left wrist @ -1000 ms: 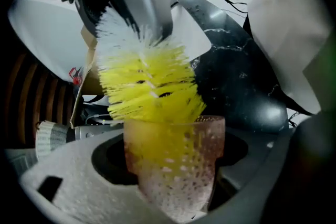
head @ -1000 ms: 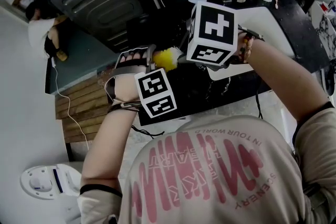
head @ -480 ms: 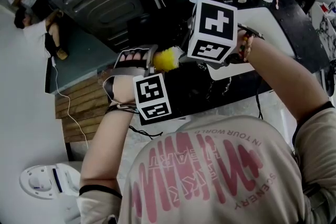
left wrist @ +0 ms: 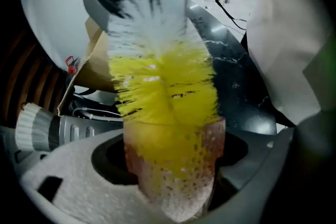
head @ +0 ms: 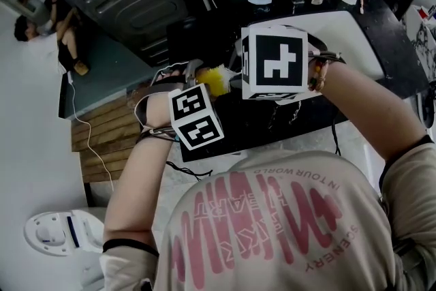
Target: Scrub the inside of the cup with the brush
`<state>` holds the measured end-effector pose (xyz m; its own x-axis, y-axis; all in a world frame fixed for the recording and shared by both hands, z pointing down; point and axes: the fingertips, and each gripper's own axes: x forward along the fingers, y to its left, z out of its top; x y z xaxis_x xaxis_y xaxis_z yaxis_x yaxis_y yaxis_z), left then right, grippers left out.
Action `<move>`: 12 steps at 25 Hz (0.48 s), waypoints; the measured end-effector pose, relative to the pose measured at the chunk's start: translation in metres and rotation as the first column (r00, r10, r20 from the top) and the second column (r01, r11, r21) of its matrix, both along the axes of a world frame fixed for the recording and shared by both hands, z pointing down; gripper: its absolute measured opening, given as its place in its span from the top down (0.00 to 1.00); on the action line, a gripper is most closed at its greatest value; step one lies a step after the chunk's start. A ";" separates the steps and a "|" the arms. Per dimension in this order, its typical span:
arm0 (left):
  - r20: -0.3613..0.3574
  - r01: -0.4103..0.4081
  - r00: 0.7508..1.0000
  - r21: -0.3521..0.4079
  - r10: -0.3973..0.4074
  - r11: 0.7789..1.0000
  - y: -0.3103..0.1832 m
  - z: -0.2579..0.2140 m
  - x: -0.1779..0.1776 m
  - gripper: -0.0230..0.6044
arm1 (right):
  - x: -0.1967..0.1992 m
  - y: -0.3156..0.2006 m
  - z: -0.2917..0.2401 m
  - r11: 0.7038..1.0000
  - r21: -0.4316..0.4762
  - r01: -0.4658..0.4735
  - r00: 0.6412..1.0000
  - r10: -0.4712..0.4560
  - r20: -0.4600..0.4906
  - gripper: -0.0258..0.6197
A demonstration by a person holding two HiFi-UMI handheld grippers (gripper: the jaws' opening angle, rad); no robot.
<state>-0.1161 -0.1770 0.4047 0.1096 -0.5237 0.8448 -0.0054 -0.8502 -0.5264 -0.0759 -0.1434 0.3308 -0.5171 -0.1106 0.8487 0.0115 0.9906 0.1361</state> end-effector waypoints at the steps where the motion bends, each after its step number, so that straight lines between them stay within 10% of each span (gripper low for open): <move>1: -0.027 0.023 0.999 -0.015 -0.023 1.000 -0.001 0.000 0.001 0.32 | 0.000 0.002 0.000 1.000 0.014 0.011 1.000 -0.011 -0.009 0.89; 12: -0.296 0.111 0.946 -0.081 -0.130 0.991 -0.002 -0.016 0.018 0.32 | 0.001 -0.007 -0.009 0.998 0.060 -0.013 1.000 0.012 0.022 0.89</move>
